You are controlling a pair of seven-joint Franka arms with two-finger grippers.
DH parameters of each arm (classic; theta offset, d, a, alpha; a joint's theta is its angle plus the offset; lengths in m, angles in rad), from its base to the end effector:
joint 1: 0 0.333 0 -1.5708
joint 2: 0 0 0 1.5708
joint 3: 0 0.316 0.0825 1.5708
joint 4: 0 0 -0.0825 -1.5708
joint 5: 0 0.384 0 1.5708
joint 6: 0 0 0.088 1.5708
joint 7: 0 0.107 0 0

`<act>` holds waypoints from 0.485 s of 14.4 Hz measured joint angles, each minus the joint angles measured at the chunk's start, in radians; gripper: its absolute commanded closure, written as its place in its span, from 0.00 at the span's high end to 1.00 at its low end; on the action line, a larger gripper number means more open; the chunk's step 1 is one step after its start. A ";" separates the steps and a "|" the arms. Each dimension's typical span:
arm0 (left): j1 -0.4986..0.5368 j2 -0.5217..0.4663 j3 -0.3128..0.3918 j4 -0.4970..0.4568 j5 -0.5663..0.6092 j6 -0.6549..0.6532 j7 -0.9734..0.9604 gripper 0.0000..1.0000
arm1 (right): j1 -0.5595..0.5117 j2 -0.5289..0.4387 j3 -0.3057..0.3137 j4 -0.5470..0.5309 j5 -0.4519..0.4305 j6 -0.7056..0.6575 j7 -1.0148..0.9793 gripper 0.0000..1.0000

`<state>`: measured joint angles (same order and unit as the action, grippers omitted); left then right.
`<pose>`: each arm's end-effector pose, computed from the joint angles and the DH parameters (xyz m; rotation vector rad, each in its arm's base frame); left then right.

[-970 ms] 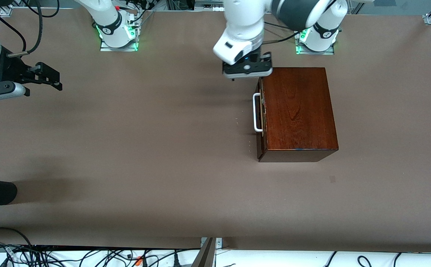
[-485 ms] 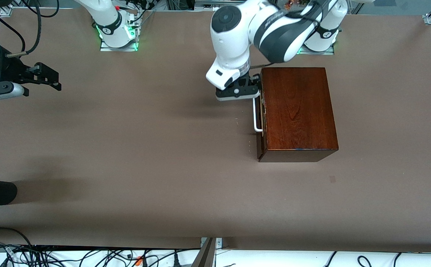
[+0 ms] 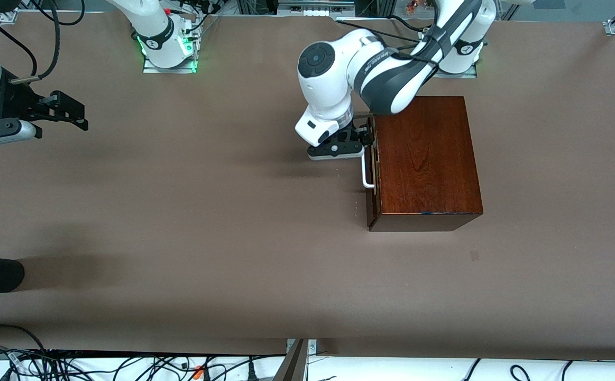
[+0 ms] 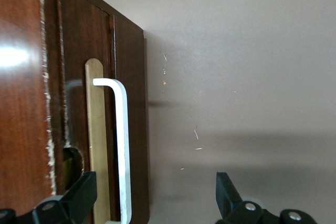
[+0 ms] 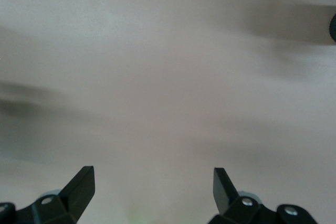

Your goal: Open drawer, take yellow block, close drawer

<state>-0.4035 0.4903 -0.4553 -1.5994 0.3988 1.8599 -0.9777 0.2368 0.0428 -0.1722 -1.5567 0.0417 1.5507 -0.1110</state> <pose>0.4801 -0.4536 0.3568 -2.9096 0.0013 -0.0331 0.5631 0.0431 0.6059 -3.0933 -0.2720 0.0735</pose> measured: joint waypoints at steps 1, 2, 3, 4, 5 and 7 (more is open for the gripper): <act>0.000 0.009 0.002 -0.002 0.005 0.002 0.000 1.00 | 0.000 0.001 0.000 0.000 0.000 0.000 0.000 1.00; 0.000 0.018 0.003 -0.002 0.015 0.002 0.000 1.00 | 0.000 0.001 0.000 0.000 0.000 0.000 0.000 1.00; 0.001 0.026 0.005 -0.002 0.024 0.002 0.000 1.00 | 0.000 0.001 0.000 0.000 0.000 0.000 0.000 1.00; 0.001 0.032 0.006 -0.003 0.030 0.003 0.000 1.00 | 0.000 0.001 0.000 0.000 0.000 0.000 0.000 1.00; 0.002 0.037 0.008 -0.003 0.032 0.003 0.000 1.00 | 0.000 0.001 0.000 0.000 0.000 0.000 0.000 1.00; 0.004 0.045 0.009 -0.003 0.032 0.003 0.000 1.00 | 0.000 0.001 0.000 0.000 0.000 0.000 0.000 1.00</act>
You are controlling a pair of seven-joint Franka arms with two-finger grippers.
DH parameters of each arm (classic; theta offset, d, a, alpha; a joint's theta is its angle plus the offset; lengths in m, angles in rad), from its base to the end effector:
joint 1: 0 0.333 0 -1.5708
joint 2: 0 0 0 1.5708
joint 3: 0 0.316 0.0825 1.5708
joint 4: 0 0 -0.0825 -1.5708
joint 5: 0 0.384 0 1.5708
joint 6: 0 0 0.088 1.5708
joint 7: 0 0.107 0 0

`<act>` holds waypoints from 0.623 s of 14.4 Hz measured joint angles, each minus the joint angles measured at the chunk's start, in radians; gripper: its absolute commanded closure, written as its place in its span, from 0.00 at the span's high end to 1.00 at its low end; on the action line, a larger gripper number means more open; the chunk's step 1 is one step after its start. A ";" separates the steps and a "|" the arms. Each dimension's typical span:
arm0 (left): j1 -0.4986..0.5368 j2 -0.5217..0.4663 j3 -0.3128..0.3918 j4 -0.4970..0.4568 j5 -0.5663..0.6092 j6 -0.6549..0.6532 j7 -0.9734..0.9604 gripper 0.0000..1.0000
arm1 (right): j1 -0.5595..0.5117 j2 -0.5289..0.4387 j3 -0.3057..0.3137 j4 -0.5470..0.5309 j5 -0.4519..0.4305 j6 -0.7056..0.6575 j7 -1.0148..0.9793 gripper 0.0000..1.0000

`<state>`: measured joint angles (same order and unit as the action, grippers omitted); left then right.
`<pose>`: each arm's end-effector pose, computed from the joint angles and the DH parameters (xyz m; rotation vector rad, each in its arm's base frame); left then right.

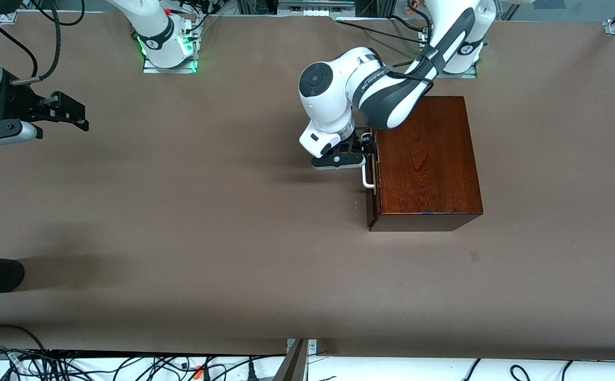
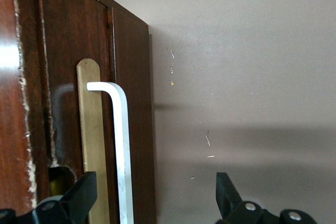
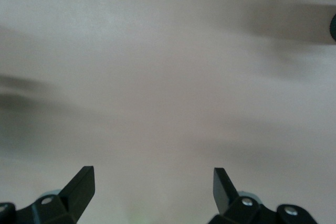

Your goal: Open drawer, take yellow block, close drawer

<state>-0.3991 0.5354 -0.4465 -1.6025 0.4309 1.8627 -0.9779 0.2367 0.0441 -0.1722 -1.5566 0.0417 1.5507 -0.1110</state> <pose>0.4874 -0.4466 0.3271 -2.8712 0.0104 -0.0077 0.5634 0.0431 0.6052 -3.0935 -0.2718 0.0754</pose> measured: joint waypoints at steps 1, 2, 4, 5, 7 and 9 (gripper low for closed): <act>0.000 0.005 0.001 0.000 0.002 0.000 0.000 1.00 | 0.000 0.000 0.000 0.000 0.000 0.000 0.000 1.00; 0.000 0.010 0.002 -0.001 0.009 0.000 0.000 1.00 | 0.000 0.000 0.000 0.000 0.000 0.000 0.000 1.00; 0.001 0.022 0.003 -0.001 0.024 0.000 0.000 1.00 | 0.000 0.000 0.000 0.000 0.000 0.000 0.000 1.00; 0.002 0.028 0.004 -0.001 0.027 0.000 0.000 1.00 | 0.000 0.000 0.000 0.000 0.000 0.000 0.000 1.00; 0.002 0.040 0.004 -0.001 0.028 0.000 0.000 1.00 | 0.000 0.000 0.000 0.000 0.000 0.000 0.000 1.00; 0.002 0.050 0.006 -0.001 0.028 0.000 0.000 1.00 | 0.000 0.000 0.000 0.000 0.000 0.000 0.000 1.00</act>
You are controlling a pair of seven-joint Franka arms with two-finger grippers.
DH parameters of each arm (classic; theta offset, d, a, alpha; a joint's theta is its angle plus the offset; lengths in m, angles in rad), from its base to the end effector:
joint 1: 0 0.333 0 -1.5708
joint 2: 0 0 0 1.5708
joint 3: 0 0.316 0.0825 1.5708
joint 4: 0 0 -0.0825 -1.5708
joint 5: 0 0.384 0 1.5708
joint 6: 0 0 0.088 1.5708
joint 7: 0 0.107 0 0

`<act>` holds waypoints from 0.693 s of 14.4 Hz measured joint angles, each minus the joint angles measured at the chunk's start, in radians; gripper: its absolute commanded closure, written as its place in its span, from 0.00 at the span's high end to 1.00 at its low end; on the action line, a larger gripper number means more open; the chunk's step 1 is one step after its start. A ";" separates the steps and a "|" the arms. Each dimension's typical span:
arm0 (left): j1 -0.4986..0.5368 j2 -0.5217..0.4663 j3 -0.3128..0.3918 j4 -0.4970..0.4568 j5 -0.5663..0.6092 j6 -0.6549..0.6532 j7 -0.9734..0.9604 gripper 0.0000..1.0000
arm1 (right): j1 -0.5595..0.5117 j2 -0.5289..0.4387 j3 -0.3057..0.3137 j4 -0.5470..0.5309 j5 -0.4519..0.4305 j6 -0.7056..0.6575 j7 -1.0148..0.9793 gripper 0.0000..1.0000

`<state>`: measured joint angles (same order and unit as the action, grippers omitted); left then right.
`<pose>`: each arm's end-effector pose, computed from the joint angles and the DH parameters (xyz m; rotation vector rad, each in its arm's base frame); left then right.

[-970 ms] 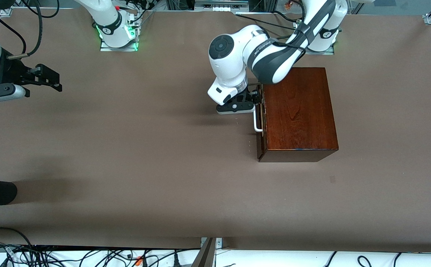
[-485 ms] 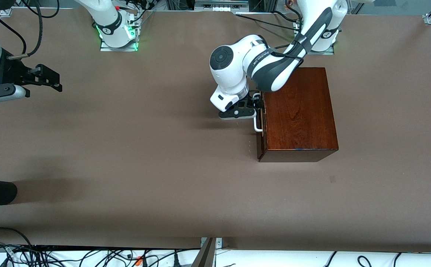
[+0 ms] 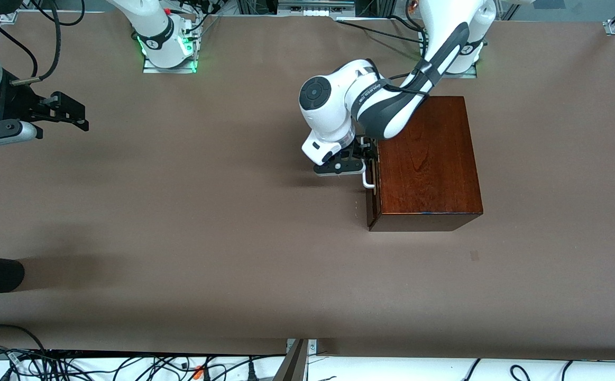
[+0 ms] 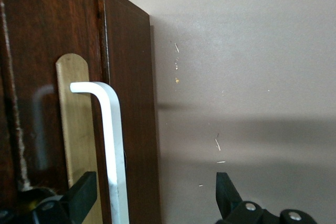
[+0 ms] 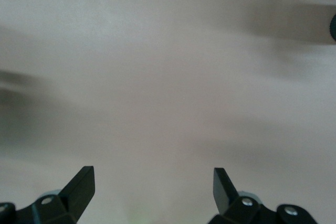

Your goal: Open drawer, take yellow block, close drawer

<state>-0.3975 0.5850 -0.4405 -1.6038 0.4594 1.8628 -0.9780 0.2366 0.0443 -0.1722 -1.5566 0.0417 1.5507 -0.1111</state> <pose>0.4910 -0.4416 0.2952 -2.8332 0.0268 0.0277 0.5635 0.0430 0.6051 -3.0935 -0.2718 0.0757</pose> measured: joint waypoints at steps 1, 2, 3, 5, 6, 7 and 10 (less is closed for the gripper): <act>0.000 0.004 0.002 0.000 0.000 0.000 0.000 1.00 | 0.000 0.000 0.000 0.000 0.000 0.000 0.000 1.00; 0.000 0.008 0.003 0.000 0.000 0.001 0.000 1.00 | 0.000 0.000 0.000 0.000 0.000 0.000 0.000 1.00; 0.000 0.011 0.004 0.000 0.000 0.003 0.000 1.00 | 0.000 0.000 0.000 0.000 0.000 0.000 0.000 1.00; 0.000 0.015 0.004 0.000 0.000 0.004 0.000 1.00 | 0.000 0.000 0.000 0.000 0.000 0.000 0.000 1.00; -0.001 0.017 0.004 0.000 0.004 0.004 0.000 1.00 | 0.000 0.000 0.000 0.000 0.000 0.000 0.000 1.00; -0.002 0.018 0.003 0.000 0.013 0.006 0.000 1.00 | 0.000 0.000 0.000 0.000 0.000 0.000 0.000 1.00; -0.002 0.018 0.003 0.001 0.022 0.011 0.000 1.00 | 0.000 0.000 0.000 0.000 0.000 0.000 0.000 1.00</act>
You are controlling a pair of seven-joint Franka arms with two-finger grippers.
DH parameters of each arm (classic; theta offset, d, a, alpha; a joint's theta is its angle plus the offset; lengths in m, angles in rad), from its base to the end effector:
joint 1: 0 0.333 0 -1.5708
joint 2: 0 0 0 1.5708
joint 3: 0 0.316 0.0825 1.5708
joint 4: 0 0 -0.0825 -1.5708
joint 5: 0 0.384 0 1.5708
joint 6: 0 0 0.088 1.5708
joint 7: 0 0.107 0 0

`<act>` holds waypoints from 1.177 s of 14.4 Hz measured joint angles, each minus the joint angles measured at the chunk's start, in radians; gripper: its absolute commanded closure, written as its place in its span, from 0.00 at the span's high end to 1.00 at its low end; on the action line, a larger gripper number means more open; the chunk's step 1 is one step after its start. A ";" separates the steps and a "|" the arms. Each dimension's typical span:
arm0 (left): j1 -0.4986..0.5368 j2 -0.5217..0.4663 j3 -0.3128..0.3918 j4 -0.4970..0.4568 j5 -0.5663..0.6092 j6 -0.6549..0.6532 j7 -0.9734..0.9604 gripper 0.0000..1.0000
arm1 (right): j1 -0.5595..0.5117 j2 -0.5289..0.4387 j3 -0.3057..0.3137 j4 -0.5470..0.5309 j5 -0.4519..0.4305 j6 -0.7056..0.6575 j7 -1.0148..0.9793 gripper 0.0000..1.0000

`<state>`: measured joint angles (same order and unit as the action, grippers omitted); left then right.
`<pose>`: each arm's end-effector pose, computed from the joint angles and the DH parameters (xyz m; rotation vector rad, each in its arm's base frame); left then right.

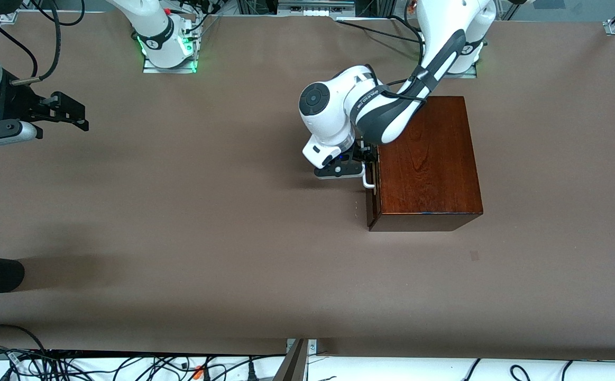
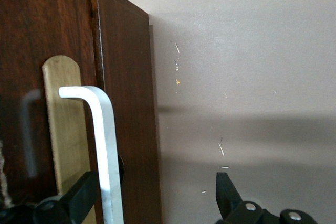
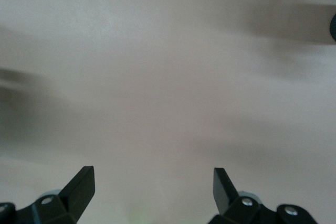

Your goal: Open drawer, take yellow block, close drawer

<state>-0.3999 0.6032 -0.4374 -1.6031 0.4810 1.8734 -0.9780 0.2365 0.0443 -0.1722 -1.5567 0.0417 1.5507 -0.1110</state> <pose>0.4925 -0.4416 0.2846 -2.8226 0.0437 0.0187 0.5635 0.0430 0.6050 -3.0935 -0.2715 0.0758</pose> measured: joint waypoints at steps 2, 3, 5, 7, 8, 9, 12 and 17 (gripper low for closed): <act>0.000 0.000 -0.001 0.001 0.000 0.007 0.000 1.00 | 0.000 0.000 0.000 0.000 0.000 0.000 0.000 1.00; -0.001 0.000 -0.001 0.001 0.000 0.016 0.000 1.00 | 0.000 0.000 0.000 0.000 0.000 0.000 0.000 1.00; -0.001 0.000 -0.001 0.001 0.000 0.027 -0.001 1.00 | 0.000 0.000 0.000 0.000 0.000 0.000 0.000 1.00; -0.001 0.000 -0.001 0.001 0.000 0.032 -0.002 1.00 | 0.000 0.000 0.000 0.000 0.000 0.000 0.000 1.00; -0.001 0.000 -0.001 0.001 0.000 0.036 -0.003 1.00 | 0.000 0.000 0.000 0.000 0.000 0.000 0.000 1.00; -0.001 0.000 -0.001 0.001 0.000 0.036 -0.004 1.00 | 0.000 0.000 0.000 0.000 0.000 0.000 0.000 1.00; -0.001 0.000 -0.001 0.000 0.000 0.043 -0.010 1.00 | -0.001 0.000 0.000 0.000 0.000 -0.001 0.000 1.00; -0.006 0.000 -0.002 -0.001 0.000 0.073 -0.039 1.00 | -0.001 0.000 0.000 0.000 0.000 -0.001 0.000 1.00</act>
<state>-0.4059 0.6033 -0.4395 -1.6039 0.4811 1.9460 -1.0168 0.2356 0.0444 -0.1722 -1.5567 0.0417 1.5497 -0.1110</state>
